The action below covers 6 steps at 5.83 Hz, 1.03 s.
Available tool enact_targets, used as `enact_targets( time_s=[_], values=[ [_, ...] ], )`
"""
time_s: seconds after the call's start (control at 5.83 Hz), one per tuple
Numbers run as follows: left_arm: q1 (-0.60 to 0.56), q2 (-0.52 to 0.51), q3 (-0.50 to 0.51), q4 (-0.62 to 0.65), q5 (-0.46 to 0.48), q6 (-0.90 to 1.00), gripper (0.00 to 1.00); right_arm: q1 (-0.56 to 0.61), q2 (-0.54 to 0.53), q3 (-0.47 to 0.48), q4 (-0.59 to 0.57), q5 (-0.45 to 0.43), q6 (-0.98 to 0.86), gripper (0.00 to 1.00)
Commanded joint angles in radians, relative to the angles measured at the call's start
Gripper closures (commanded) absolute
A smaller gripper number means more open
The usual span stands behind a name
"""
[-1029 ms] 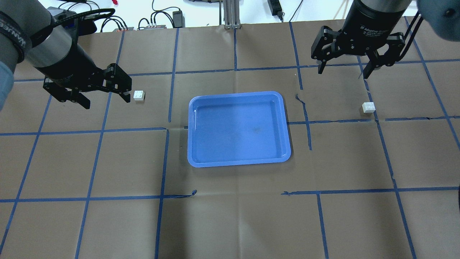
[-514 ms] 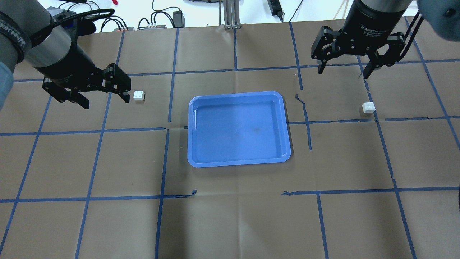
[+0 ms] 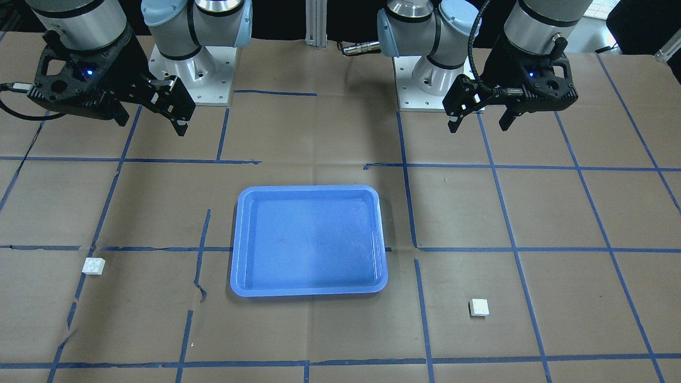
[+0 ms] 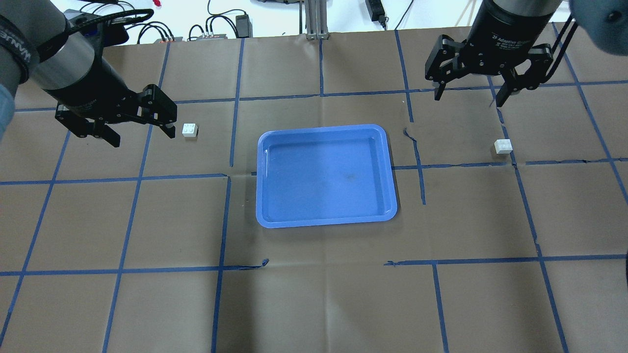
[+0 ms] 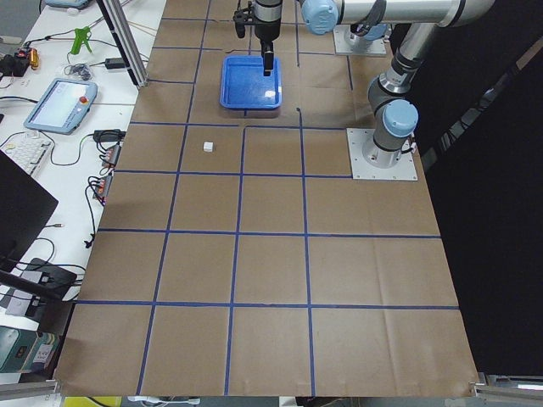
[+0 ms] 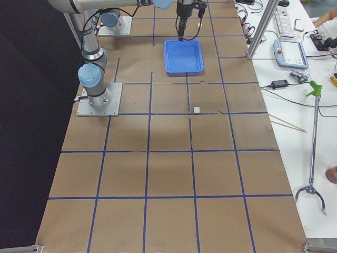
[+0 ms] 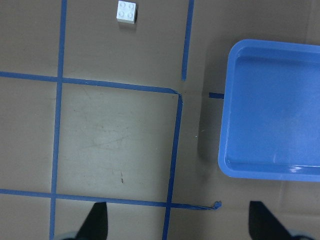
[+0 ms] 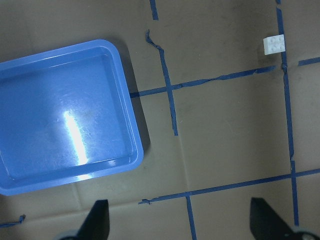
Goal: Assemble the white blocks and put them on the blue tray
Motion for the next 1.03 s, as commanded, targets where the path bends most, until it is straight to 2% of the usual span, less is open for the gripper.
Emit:
enact_targets(
  time_s=[0.0, 0.34, 0.51, 0.69, 0.86],
  values=[
    [0.006, -0.013, -0.005, 0.001, 0.006, 0.003, 0.01, -0.002, 0.000, -0.008, 0.000, 0.000, -0.110, 0.00],
    [0.033, -0.082, 0.018, 0.001, 0.012, 0.009, 0.01, -0.008, 0.004, -0.009, -0.003, 0.013, -0.312, 0.00],
    [0.068, -0.188, 0.061, 0.016, 0.023, 0.021, 0.01, -0.008, 0.008, -0.009, -0.005, 0.013, -0.453, 0.00],
    [0.091, -0.296, 0.084, 0.124, 0.023, 0.091, 0.01, -0.008, 0.017, -0.009, -0.020, 0.011, -0.598, 0.00],
    [0.108, -0.399, 0.092, 0.321, 0.023, 0.107, 0.01, -0.009, 0.033, -0.011, -0.053, 0.011, -0.717, 0.00]
  ],
)
